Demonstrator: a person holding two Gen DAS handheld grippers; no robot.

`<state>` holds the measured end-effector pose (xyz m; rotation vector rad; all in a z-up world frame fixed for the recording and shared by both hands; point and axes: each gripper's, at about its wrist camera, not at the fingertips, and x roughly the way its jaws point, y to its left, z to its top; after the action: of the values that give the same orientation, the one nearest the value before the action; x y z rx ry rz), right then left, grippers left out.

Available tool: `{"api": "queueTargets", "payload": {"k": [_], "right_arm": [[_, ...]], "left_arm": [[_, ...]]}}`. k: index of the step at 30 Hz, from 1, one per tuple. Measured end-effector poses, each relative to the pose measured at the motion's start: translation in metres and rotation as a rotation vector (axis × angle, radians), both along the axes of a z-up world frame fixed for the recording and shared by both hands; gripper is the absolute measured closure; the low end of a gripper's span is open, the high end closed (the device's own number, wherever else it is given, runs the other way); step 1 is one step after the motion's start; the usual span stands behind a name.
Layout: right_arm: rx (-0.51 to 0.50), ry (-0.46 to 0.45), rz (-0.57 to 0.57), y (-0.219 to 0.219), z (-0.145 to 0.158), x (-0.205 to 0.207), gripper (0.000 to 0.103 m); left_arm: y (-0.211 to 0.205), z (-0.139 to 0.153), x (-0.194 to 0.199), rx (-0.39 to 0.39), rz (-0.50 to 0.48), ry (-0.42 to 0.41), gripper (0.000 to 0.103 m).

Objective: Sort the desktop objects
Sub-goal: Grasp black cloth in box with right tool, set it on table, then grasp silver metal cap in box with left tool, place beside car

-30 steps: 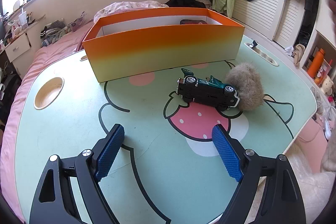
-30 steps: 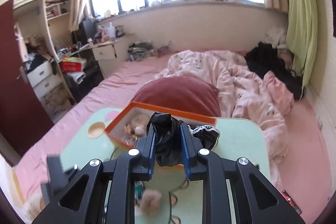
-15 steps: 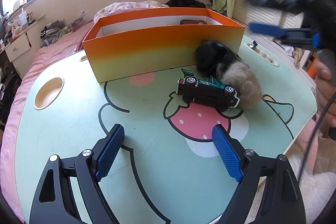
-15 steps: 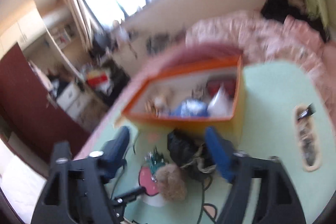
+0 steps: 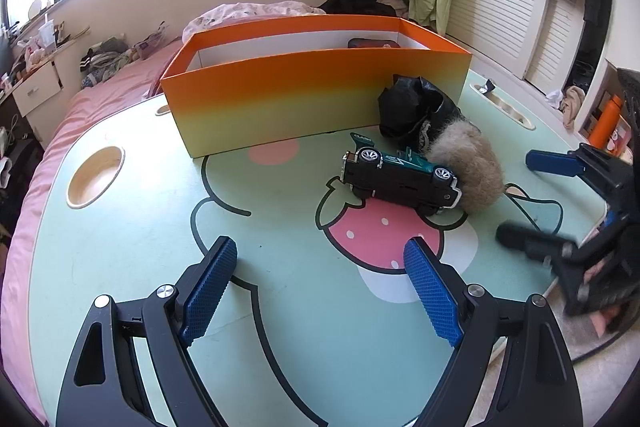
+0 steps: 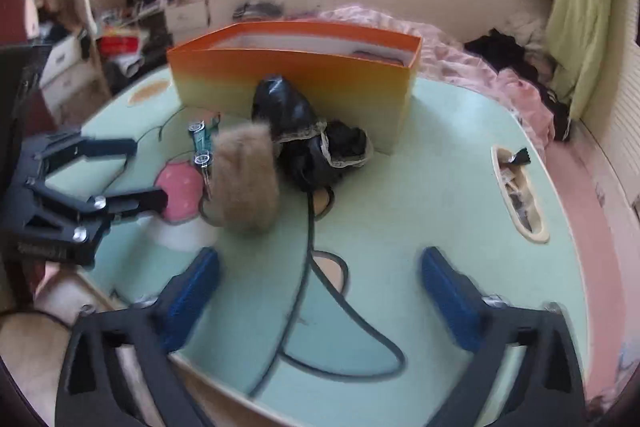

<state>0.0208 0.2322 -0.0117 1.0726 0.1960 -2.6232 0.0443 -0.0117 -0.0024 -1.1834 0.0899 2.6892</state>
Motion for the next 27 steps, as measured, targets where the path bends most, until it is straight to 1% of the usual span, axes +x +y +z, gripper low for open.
{"api": "queueTargets", "payload": {"k": [1, 3, 6, 8, 9, 10, 11, 12, 13, 14, 16, 18, 20, 21, 23, 25, 27], "right_arm": [[-0.008, 0.039, -0.027, -0.003, -0.003, 0.002, 0.0], [-0.018, 0.088, -0.035, -0.007, -0.006, 0.004, 0.0], [-0.029, 0.097, -0.004, -0.01, -0.005, 0.003, 0.0], [-0.035, 0.101, 0.001, -0.008, -0.007, 0.002, 0.0], [-0.037, 0.105, 0.004, -0.008, -0.007, 0.002, 0.0], [-0.038, 0.107, 0.004, -0.008, -0.005, 0.001, 0.0], [-0.04, 0.108, 0.004, -0.009, -0.005, 0.001, 0.0], [-0.041, 0.107, 0.004, -0.009, -0.004, 0.002, 0.0], [-0.043, 0.108, 0.007, -0.01, -0.004, 0.003, 0.0], [-0.044, 0.109, 0.009, -0.009, -0.004, 0.004, 0.0], [-0.045, 0.112, 0.01, -0.009, -0.004, 0.005, 0.0], [-0.045, 0.112, 0.01, -0.009, -0.004, 0.005, 0.0], [-0.045, 0.112, 0.011, -0.008, -0.005, 0.005, 0.0], [-0.045, 0.113, 0.011, -0.008, -0.005, 0.005, 0.0], [-0.046, 0.113, 0.012, -0.007, -0.005, 0.006, 0.0], [-0.046, 0.114, 0.012, -0.007, -0.005, 0.006, 0.0], [-0.047, 0.114, 0.012, -0.007, -0.005, 0.006, 0.0]], "left_arm": [[0.001, 0.001, 0.0, -0.002, -0.002, 0.001, 0.017], [0.001, 0.001, -0.001, -0.002, -0.003, 0.0, 0.016], [0.001, 0.002, -0.002, -0.001, -0.01, -0.003, 0.016], [-0.001, 0.001, -0.002, 0.001, -0.035, 0.005, 0.016], [0.001, 0.002, -0.002, 0.003, -0.065, 0.014, 0.016], [0.001, 0.003, 0.001, 0.001, -0.081, 0.026, 0.016], [0.004, 0.005, 0.004, -0.014, -0.103, 0.06, 0.016], [0.007, 0.01, 0.009, -0.042, -0.113, 0.112, 0.016], [0.01, 0.016, 0.014, -0.062, -0.119, 0.162, 0.016], [0.011, 0.02, 0.017, -0.069, -0.122, 0.191, 0.016], [0.013, 0.038, 0.026, -0.082, -0.125, 0.284, 0.016], [0.012, 0.058, 0.029, -0.072, -0.117, 0.353, 0.016], [0.009, 0.073, 0.028, -0.062, -0.118, 0.399, 0.016], [0.009, 0.082, 0.026, -0.063, -0.116, 0.419, 0.016], [0.008, 0.099, 0.015, -0.064, -0.109, 0.432, 0.016], [0.009, 0.115, -0.001, -0.039, -0.124, 0.444, 0.016], [0.009, 0.131, -0.027, -0.026, -0.153, 0.427, 0.016]]}}
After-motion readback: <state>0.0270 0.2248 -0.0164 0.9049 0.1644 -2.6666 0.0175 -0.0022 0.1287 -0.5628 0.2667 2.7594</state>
